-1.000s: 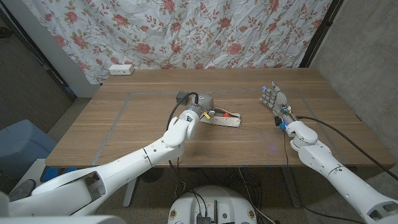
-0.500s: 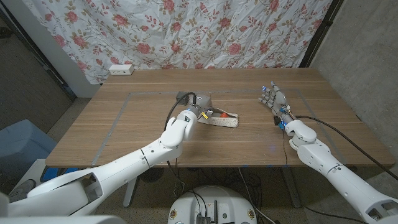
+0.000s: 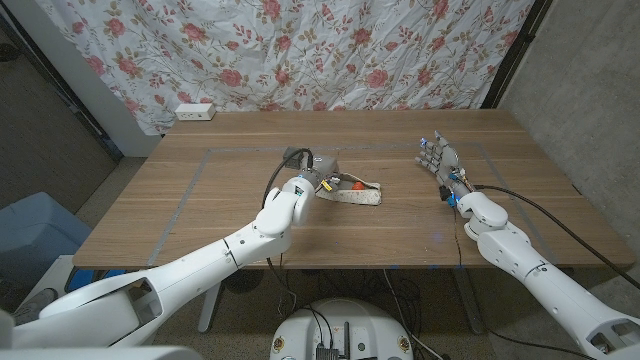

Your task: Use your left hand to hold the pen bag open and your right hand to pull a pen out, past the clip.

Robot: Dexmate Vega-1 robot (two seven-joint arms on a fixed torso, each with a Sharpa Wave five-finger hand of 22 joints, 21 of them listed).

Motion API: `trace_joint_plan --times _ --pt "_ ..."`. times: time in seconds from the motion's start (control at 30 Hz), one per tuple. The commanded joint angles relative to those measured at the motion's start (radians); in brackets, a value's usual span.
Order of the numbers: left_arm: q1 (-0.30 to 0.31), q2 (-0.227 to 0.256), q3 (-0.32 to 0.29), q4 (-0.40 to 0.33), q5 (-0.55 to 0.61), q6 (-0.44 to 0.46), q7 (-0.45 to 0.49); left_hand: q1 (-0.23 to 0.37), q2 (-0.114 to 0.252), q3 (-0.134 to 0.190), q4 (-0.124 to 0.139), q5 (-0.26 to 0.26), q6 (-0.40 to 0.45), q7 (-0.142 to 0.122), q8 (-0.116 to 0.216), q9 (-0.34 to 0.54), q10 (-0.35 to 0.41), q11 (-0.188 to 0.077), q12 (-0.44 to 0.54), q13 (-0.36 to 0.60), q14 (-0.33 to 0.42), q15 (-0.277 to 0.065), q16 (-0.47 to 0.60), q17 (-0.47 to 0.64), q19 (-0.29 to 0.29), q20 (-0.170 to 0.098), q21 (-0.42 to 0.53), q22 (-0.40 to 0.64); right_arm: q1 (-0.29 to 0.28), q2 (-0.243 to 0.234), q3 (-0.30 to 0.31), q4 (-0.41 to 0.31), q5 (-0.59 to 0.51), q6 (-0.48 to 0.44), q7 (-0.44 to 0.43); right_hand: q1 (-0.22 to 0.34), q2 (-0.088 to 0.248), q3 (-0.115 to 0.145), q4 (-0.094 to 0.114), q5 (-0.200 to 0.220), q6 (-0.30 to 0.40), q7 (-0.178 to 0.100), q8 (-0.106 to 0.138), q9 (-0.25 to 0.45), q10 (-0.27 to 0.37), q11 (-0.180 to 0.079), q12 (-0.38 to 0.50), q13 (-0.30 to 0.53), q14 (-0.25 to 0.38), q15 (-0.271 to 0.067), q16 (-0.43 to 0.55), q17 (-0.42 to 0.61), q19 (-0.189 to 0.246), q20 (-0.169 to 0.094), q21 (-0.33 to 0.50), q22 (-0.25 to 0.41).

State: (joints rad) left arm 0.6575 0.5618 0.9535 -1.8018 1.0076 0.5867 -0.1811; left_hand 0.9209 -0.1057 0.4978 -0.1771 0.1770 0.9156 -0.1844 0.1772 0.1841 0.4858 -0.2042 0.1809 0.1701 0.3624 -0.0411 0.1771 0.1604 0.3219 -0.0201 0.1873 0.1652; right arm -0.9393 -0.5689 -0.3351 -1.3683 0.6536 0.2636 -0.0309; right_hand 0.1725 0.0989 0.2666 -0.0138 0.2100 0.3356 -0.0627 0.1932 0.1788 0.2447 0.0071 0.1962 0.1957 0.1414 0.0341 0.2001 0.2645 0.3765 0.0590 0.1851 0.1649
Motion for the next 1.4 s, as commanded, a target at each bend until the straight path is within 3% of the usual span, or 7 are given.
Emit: trace_joint_plan --times 0.03,0.47,1.0,1.4 --pt "-0.019 0.005 -0.004 0.006 -0.031 -0.021 -0.027 -0.002 -0.017 -0.013 0.003 -0.001 -0.018 0.001 -0.001 0.001 -0.013 0.002 -0.004 0.002 -0.013 -0.094 -0.004 0.006 -0.01 0.0 -0.002 0.004 0.007 -0.001 -0.002 0.004 -0.007 -0.001 -0.002 -0.009 -0.002 0.009 -0.003 -0.002 0.008 0.0 0.0 0.003 0.007 0.001 0.001 0.0 0.0 0.007 0.007 0.001 0.006 0.001 0.005 0.005" --pt "-0.037 0.021 -0.017 0.004 -0.097 -0.058 -0.05 -0.02 -0.028 -0.045 0.013 -0.004 -0.075 0.009 -0.004 0.001 -0.039 0.002 -0.004 0.003 -0.036 -0.086 -0.005 0.007 -0.028 0.003 -0.005 0.005 0.022 -0.026 -0.022 -0.014 -0.088 0.023 -0.021 -0.01 -0.004 0.01 -0.006 -0.002 0.009 -0.003 -0.001 0.003 0.007 -0.001 0.001 0.0 0.0 0.004 0.008 -0.002 0.005 0.001 0.004 0.005" --pt "-0.048 0.027 -0.027 -0.001 -0.134 -0.049 -0.058 -0.037 -0.029 -0.065 0.02 -0.006 -0.099 0.016 -0.001 0.001 -0.062 0.003 -0.004 0.003 -0.045 -0.082 -0.003 0.007 -0.037 0.005 -0.004 0.005 0.019 -0.054 -0.065 -0.051 -0.268 0.058 -0.109 0.015 -0.017 0.017 -0.035 -0.003 0.014 -0.016 0.0 0.003 0.007 -0.008 0.001 0.0 0.004 -0.002 0.008 -0.012 -0.007 -0.004 0.0 0.004" --pt "-0.059 0.038 -0.031 -0.01 -0.165 -0.062 -0.063 -0.047 -0.03 -0.076 0.022 -0.006 -0.109 0.013 0.0 0.0 -0.068 0.002 -0.003 0.003 -0.049 -0.084 -0.002 0.007 -0.043 0.001 -0.005 0.005 0.014 -0.125 -0.095 -0.167 -0.399 -0.021 -0.133 0.042 -0.022 0.026 -0.062 -0.005 0.019 -0.027 0.001 0.003 -0.002 -0.015 -0.002 0.0 -0.003 -0.008 0.005 -0.02 -0.017 -0.013 -0.002 0.004"
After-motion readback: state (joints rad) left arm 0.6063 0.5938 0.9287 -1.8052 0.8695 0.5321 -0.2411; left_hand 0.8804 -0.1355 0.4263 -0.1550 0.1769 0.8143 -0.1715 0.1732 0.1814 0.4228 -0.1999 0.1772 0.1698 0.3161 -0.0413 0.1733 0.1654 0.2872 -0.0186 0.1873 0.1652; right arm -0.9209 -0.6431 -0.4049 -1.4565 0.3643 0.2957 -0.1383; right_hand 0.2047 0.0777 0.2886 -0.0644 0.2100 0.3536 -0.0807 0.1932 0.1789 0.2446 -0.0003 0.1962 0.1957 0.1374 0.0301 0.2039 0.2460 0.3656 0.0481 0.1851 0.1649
